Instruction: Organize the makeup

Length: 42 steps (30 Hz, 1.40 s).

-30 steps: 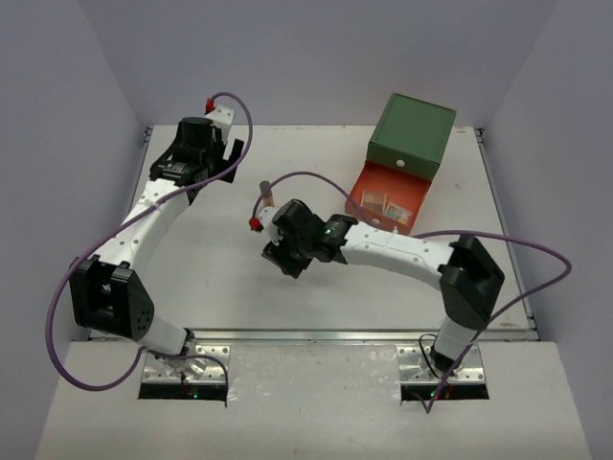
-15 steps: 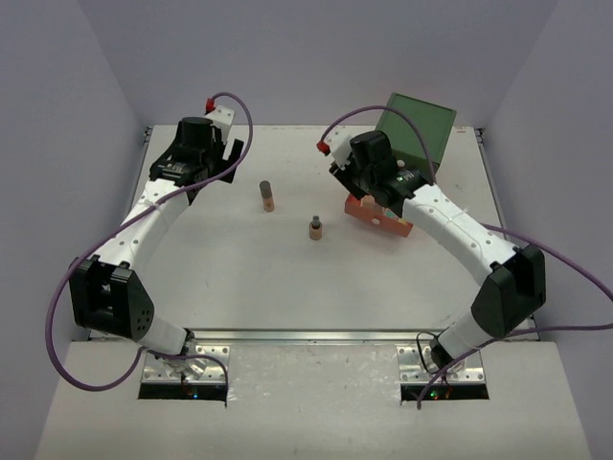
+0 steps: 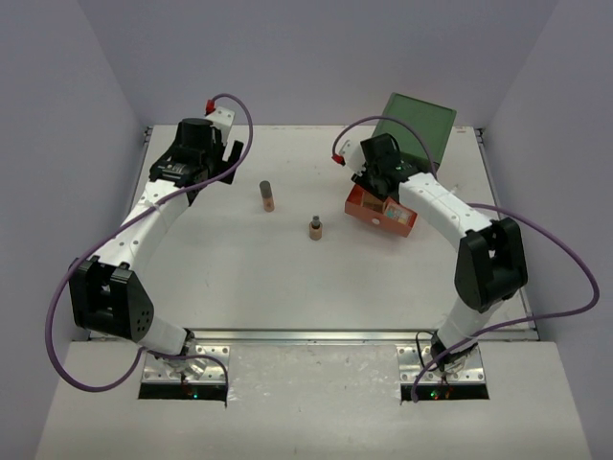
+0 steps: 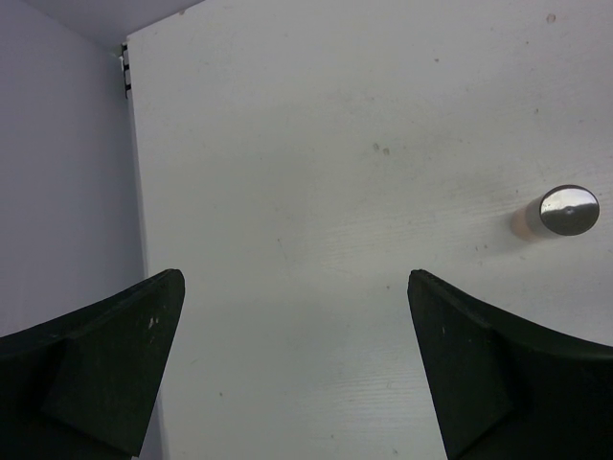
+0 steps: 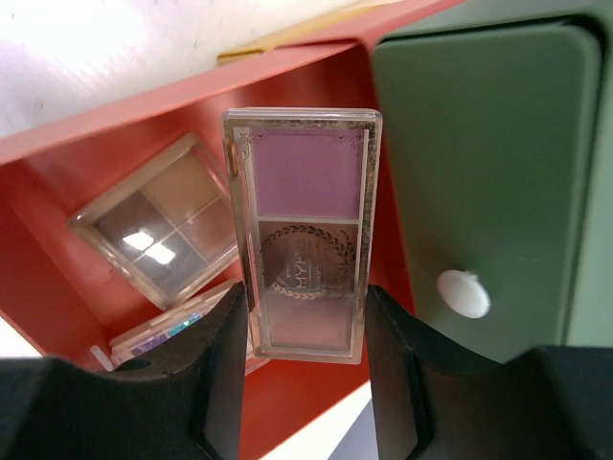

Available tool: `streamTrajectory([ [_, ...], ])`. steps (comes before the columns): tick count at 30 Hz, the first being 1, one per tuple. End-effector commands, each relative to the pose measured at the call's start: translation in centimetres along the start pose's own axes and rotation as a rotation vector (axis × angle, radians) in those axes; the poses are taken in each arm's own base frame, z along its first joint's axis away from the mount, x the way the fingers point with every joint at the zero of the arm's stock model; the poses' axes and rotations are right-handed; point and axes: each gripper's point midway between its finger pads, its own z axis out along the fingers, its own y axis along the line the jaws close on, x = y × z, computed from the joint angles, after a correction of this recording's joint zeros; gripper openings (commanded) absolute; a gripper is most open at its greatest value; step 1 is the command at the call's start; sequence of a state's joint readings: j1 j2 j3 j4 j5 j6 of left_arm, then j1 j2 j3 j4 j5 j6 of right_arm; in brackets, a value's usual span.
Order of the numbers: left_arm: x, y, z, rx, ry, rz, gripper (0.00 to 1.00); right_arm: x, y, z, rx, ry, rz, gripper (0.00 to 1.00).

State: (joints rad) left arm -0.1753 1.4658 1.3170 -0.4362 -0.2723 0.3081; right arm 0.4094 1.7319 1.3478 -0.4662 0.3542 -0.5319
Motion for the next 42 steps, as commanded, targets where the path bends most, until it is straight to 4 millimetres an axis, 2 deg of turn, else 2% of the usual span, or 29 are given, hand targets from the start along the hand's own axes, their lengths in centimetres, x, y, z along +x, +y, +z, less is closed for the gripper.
streamTrajectory([
  [1, -1.8, 1.3, -1.3, -0.043, -0.075, -0.017, 1.0, -0.3, -0.7, 0.4, 0.013, -0.014, -0.024, 0.2],
  [3, -1.9, 1.4, -1.3, -0.045, -0.076, -0.016, 1.0, -0.1, -0.8, 0.8, 0.016, -0.003, -0.025, 0.4],
  [9, -1.7, 1.4, -1.3, -0.046, -0.074, -0.008, 1.0, -0.5, -1.6, 0.1, 0.034, -0.013, -0.013, 0.64],
  [13, -1.6, 1.4, -1.3, -0.046, -0.072, -0.005, 1.0, -0.7, -2.4, -1.0, 0.052, -0.022, 0.002, 0.7],
  [17, -1.7, 1.4, -1.3, -0.044, -0.074, -0.004, 1.0, -1.4, -3.6, -2.8, 0.072, -0.052, 0.043, 0.7],
  [20, -1.8, 1.4, -1.3, -0.044, -0.077, -0.006, 1.0, -3.0, -5.4, -5.9, 0.092, -0.104, 0.171, 0.7],
  [23, -1.9, 1.4, -1.4, -0.044, -0.079, -0.011, 1.0, -4.7, -5.4, -9.8, 0.029, -0.199, 0.436, 0.7],
  [24, -1.8, 1.3, -1.3, -0.041, -0.078, -0.01, 1.0, -5.2, -5.0, -10.9, 0.0, -0.234, 0.523, 0.7],
  [25, -1.8, 1.3, -1.3, -0.04, -0.077, -0.01, 1.0, -5.6, -4.0, -11.7, -0.045, -0.266, 0.685, 0.69],
  [27, -1.8, 1.2, -1.2, -0.037, -0.076, -0.012, 1.0, -4.8, -1.7, -12.9, -0.109, -0.285, 0.866, 0.64],
  [29, -1.9, 1.1, -1.1, -0.032, -0.075, -0.014, 1.0, -4.0, 0.3, -13.1, -0.117, -0.288, 1.101, 0.59],
  [30, -1.9, 1.0, -1.0, -0.029, -0.075, -0.014, 1.0, -3.7, 1.0, -13.0, -0.114, -0.301, 1.159, 0.58],
  [32, -2.0, 0.9, -1.0, -0.02, -0.076, -0.019, 1.0, -2.3, 3.5, -12.6, -0.084, -0.295, 1.287, 0.57],
  [34, -2.0, 0.8, -1.0, -0.016, -0.075, -0.021, 1.0, -1.5, 5.7, -12.2, -0.08, -0.268, 1.345, 0.56],
  [36, -2.0, 0.7, -1.1, -0.011, -0.074, -0.021, 1.0, -0.7, 6.3, -12.0, -0.013, -0.266, 1.379, 0.54],
  [38, -1.9, 0.6, -1.0, -0.008, -0.072, -0.022, 1.0, -1.0, 7.7, -11.6, -0.023, -0.26, 1.417, 0.51],
  [42, -2.0, 0.5, -1.1, -0.004, -0.076, -0.029, 1.0, 0.1, 9.8, -9.5, -0.017, -0.171, 1.473, 0.45],
])
